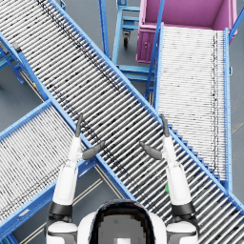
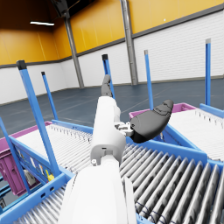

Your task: Pick up the oil and place it on the left assembly line, put the cola on the right, and keep Sprite still

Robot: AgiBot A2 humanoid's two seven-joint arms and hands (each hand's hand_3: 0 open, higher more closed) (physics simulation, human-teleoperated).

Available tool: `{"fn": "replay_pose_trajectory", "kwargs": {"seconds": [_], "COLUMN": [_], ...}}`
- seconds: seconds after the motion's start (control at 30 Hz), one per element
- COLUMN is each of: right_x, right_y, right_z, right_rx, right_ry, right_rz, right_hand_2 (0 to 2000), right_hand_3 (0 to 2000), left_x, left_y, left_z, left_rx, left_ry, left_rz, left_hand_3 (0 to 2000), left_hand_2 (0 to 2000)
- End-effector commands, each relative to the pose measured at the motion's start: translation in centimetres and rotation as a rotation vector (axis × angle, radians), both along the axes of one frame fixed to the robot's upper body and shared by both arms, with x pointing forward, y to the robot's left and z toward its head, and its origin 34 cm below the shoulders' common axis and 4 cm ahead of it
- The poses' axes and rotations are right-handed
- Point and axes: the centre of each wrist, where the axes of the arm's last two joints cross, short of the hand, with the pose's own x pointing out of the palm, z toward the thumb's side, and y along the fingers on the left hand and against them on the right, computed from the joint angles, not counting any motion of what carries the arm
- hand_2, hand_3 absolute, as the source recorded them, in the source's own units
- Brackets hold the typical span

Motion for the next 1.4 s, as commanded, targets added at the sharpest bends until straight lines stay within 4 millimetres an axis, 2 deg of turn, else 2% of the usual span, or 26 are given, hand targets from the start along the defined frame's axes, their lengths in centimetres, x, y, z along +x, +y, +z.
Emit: {"fn": "replay_pose_trajectory", "kwargs": {"seconds": [0.03,1.4], "right_x": [0.09,0.01], "right_y": [-0.1,0.07], "right_z": [0.41,0.28], "right_rx": [0.008,0.091], "right_ry": [-0.015,-0.011], "right_rz": [-0.006,-0.036], "right_hand_2": [0,0], "right_hand_3": [0,0], "left_x": [0.09,-0.09], "left_y": [0.09,-0.08], "left_z": [0.41,0.37], "left_rx": [-0.008,-0.09], "left_ry": [-0.015,-0.015], "left_rz": [0.006,0.035], "left_hand_3": [0,0], "left_hand_2": [0,0]}}
